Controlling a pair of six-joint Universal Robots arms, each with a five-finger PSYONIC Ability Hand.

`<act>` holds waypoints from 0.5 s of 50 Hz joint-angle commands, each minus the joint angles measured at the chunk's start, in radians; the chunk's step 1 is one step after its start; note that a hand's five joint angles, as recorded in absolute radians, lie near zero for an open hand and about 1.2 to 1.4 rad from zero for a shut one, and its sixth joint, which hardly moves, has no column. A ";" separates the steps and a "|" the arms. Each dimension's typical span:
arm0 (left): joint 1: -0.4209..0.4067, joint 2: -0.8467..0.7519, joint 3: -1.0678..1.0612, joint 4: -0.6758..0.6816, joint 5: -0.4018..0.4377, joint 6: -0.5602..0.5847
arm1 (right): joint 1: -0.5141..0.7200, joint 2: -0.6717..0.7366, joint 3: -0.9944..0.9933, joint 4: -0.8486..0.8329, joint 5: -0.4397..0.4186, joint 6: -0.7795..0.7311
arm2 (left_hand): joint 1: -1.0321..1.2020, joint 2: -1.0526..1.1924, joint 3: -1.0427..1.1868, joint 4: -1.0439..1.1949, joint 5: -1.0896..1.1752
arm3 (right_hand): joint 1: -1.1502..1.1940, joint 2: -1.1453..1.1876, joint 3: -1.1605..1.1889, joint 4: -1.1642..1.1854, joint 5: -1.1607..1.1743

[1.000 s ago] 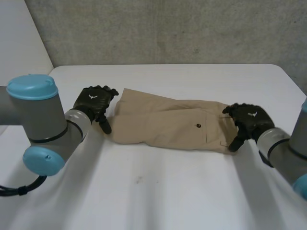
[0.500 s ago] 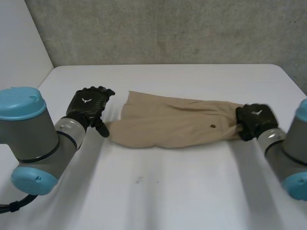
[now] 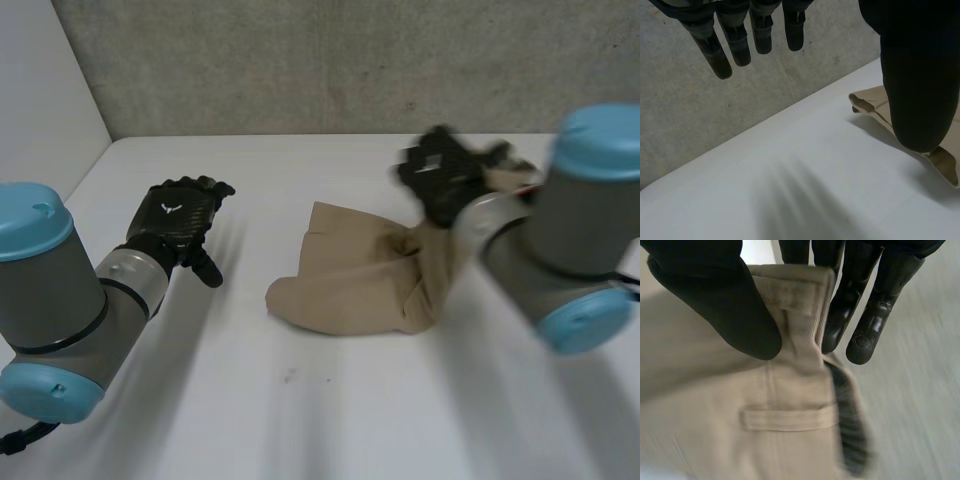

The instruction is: Fold the shorts.

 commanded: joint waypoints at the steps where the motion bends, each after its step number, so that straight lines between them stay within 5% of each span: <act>1: 0.003 0.001 0.006 0.003 0.000 0.000 | 0.179 0.176 -0.039 -0.064 -0.174 0.028 | -0.044 -0.033 -0.046 -0.037 -0.051 | 0.398 0.166 0.156 0.155 0.206; 4: 0.004 -0.001 0.017 0.004 0.000 0.000 | 0.190 0.206 -0.033 -0.063 -0.207 0.051 | -0.044 -0.033 -0.046 -0.037 -0.051 | -0.161 -0.393 -0.403 -0.404 -0.354; 5: 0.004 -0.001 0.020 0.004 0.000 0.000 | 0.193 0.207 -0.030 -0.063 -0.216 0.073 | -0.044 -0.033 -0.046 -0.037 -0.051 | -0.509 -0.741 -0.751 -0.752 -0.701; 7: 0.004 -0.001 0.035 0.008 0.001 0.000 | 0.193 0.197 -0.033 -0.066 -0.209 0.111 | -0.044 -0.033 -0.046 -0.037 -0.051 | -0.767 -0.999 -1.008 -1.009 -0.959; 17: -0.011 -0.036 0.208 0.004 -0.005 -0.002 | 0.070 -0.001 -0.045 -0.075 -0.041 0.690 | -0.044 -0.033 -0.046 -0.037 -0.051 | -0.775 -1.007 -1.017 -1.018 -0.968; 25: -0.166 -0.243 0.458 -0.034 0.000 -0.016 | -0.014 0.074 -0.082 0.005 -0.024 0.843 | -0.038 -0.027 -0.040 -0.031 -0.045 | -0.775 -1.007 -1.017 -1.018 -0.968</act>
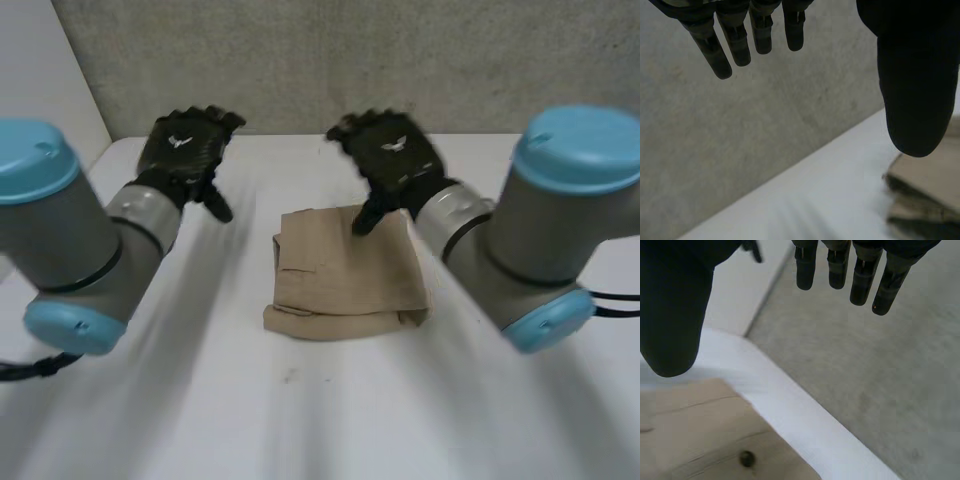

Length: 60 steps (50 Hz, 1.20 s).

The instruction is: Fold the shorts.

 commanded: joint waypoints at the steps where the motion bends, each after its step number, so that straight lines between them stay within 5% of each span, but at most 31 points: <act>1: -0.130 -0.190 0.218 -0.044 0.003 -0.009 | -0.076 0.087 -0.050 0.090 0.023 0.119 | -0.038 -0.027 -0.040 -0.031 -0.045 | -0.034 -0.050 -0.041 -0.066 -0.074; 12: -0.191 -0.494 0.457 -0.269 -0.004 -0.013 | -0.117 0.334 -0.220 0.308 0.020 0.144 | -0.032 -0.022 -0.035 -0.025 -0.039 | -0.034 -0.050 -0.041 -0.066 -0.074; 23: -0.178 -0.524 0.436 -0.389 -0.099 0.008 | -0.127 0.372 -0.205 0.360 0.020 0.044 | -0.029 -0.019 -0.032 -0.022 -0.036 | -0.034 -0.050 -0.041 -0.066 -0.074; 34: -0.199 -0.506 0.426 -0.400 -0.109 0.059 | -0.114 0.320 -0.183 0.354 0.026 -0.091 | -0.038 -0.027 -0.040 -0.031 -0.045 | -0.034 -0.050 -0.041 -0.066 -0.074; 45: -0.196 -0.180 0.364 -0.389 -0.108 0.031 | -0.125 -0.008 -0.113 0.218 0.106 -0.001 | -0.044 -0.033 -0.046 -0.037 -0.051 | -0.034 -0.050 -0.041 -0.066 -0.074; 53: 0.020 0.109 0.278 -0.382 -0.106 -0.064 | -0.203 -0.200 -0.090 0.196 0.319 0.006 | -0.041 -0.030 -0.043 -0.034 -0.048 | -0.034 -0.050 -0.041 -0.066 -0.074; 60: 0.086 0.166 0.264 -0.503 -0.099 -0.127 | -0.231 -0.258 -0.047 0.275 0.315 0.007 | -0.041 -0.030 -0.043 -0.034 -0.048 | -0.034 -0.050 -0.041 -0.066 -0.074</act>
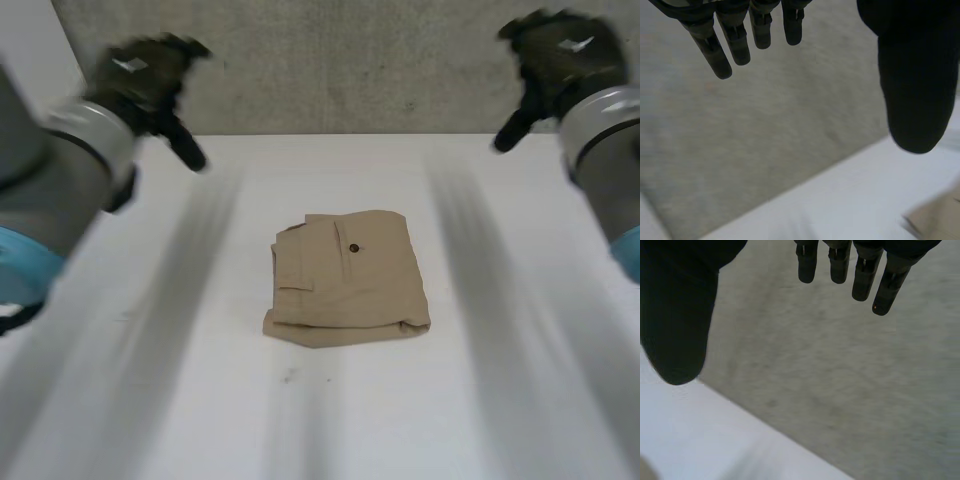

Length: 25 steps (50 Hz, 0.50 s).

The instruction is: Fold the shorts.

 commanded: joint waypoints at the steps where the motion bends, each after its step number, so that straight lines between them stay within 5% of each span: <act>1: 0.073 0.066 -0.019 -0.141 0.006 -0.065 | -0.035 -0.068 0.044 0.084 0.012 -0.004 | 0.012 0.009 -0.037 -0.036 -0.046 | 0.037 0.001 0.000 -0.066 -0.066; 22: 0.060 0.066 -0.094 -0.086 0.008 -0.068 | -0.021 -0.081 0.086 0.083 -0.127 -0.035 | 0.011 0.009 -0.037 -0.036 -0.046 | 0.037 0.001 0.000 -0.066 -0.066; 25: 0.054 0.057 -0.125 -0.032 0.014 -0.063 | -0.016 -0.079 0.113 0.101 -0.210 -0.125 | 0.014 0.012 -0.034 -0.033 -0.043 | 0.037 0.001 0.000 -0.066 -0.066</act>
